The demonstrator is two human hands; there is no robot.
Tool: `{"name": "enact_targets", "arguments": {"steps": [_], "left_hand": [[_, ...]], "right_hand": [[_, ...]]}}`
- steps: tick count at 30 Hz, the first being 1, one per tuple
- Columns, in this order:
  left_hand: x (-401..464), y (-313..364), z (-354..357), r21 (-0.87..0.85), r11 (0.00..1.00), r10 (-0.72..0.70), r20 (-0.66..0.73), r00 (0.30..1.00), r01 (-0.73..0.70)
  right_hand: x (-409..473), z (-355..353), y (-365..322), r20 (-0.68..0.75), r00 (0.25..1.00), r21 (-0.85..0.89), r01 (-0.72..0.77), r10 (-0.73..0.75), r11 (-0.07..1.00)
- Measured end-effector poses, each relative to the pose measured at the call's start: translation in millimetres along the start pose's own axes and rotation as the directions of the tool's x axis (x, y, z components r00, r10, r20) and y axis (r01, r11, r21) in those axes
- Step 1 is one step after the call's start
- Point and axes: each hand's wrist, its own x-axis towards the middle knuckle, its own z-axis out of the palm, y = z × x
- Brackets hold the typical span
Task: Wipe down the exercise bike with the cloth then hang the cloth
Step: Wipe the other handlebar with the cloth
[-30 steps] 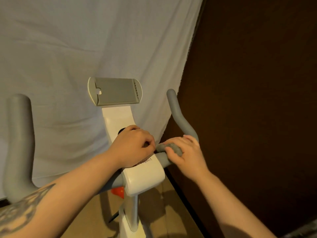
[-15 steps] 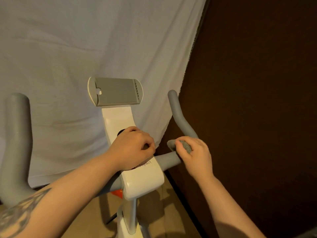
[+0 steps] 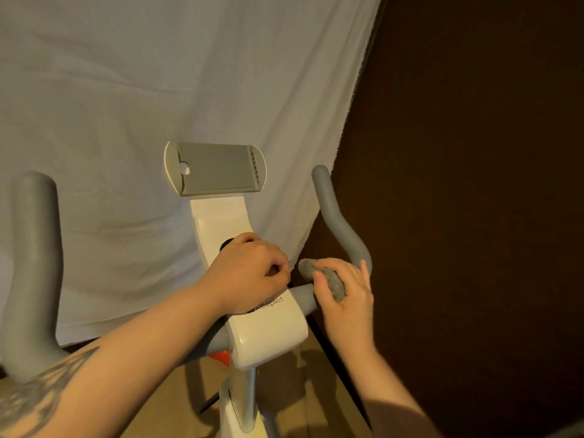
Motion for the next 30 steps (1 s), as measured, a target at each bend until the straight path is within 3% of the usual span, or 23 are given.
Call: {"name": "enact_targets", "arguments": {"steps": [3, 7, 9, 11, 13, 15, 17, 18, 22, 24, 27, 30], "left_hand": [[1.0, 0.9, 0.2, 0.016, 1.0, -0.005, -0.002, 1.0, 0.005], [1.5, 2.4, -0.5, 0.024, 1.0, -0.004, 0.0, 1.0, 0.004], [1.0, 2.0, -0.9, 0.02, 1.0, -0.008, 0.009, 1.0, 0.008], [0.5, 1.5, -0.7, 0.019, 1.0, -0.008, 0.012, 1.0, 0.008], [0.5, 1.0, -0.4, 0.024, 1.0, -0.003, 0.007, 1.0, 0.003], [1.2, 0.4, 0.5, 0.023, 1.0, 0.005, 0.005, 1.0, -0.005], [1.9, 1.3, -0.6, 0.024, 1.0, 0.008, -0.003, 1.0, -0.008], [1.9, 1.9, -1.1, 0.025, 1.0, 0.009, -0.005, 1.0, -0.008], [1.1, 2.6, -0.9, 0.015, 1.0, 0.008, -0.008, 1.0, -0.008], [2.0, 1.2, 0.3, 0.016, 1.0, 0.011, -0.011, 1.0, -0.011], [3.3, 1.0, 2.4, 0.029, 0.999, 0.017, -0.022, 1.0, -0.016], [2.4, 0.9, 0.6, 0.022, 1.0, 0.019, -0.021, 1.0, -0.018]], "right_hand": [[-13.8, 15.3, -17.2, -0.072, 0.994, 0.105, -0.073, 0.08, 0.992], [6.5, -14.5, 14.8, 0.147, 0.978, -0.114, 0.163, -0.145, 0.98], [6.6, -21.7, 24.3, 0.065, 0.996, -0.131, 0.075, -0.066, 0.989], [-5.6, -9.5, 8.0, -0.069, 0.992, -0.005, -0.108, 0.107, 0.994], [-15.8, 4.2, -11.7, -0.065, 0.985, 0.144, -0.15, 0.161, 0.978], [-18.5, -0.2, -14.0, 0.054, 0.998, 0.139, -0.03, 0.023, 0.99], [-10.3, -13.3, 4.2, 0.135, 0.986, -0.025, 0.107, -0.102, 0.994], [-6.1, -18.0, 15.2, 0.116, 0.988, -0.075, 0.107, -0.098, 0.991], [-18.0, -4.2, -9.9, -0.08, 0.974, 0.155, -0.196, 0.21, 0.968], [-29.9, 10.8, -32.3, -0.024, 0.987, 0.189, -0.152, 0.16, 0.97], [-22.4, 3.0, -24.1, 0.111, 0.993, 0.089, 0.018, -0.028, 0.996], [0.5, -14.5, 6.7, 0.061, 0.998, -0.021, -0.031, 0.032, 0.999]]}}
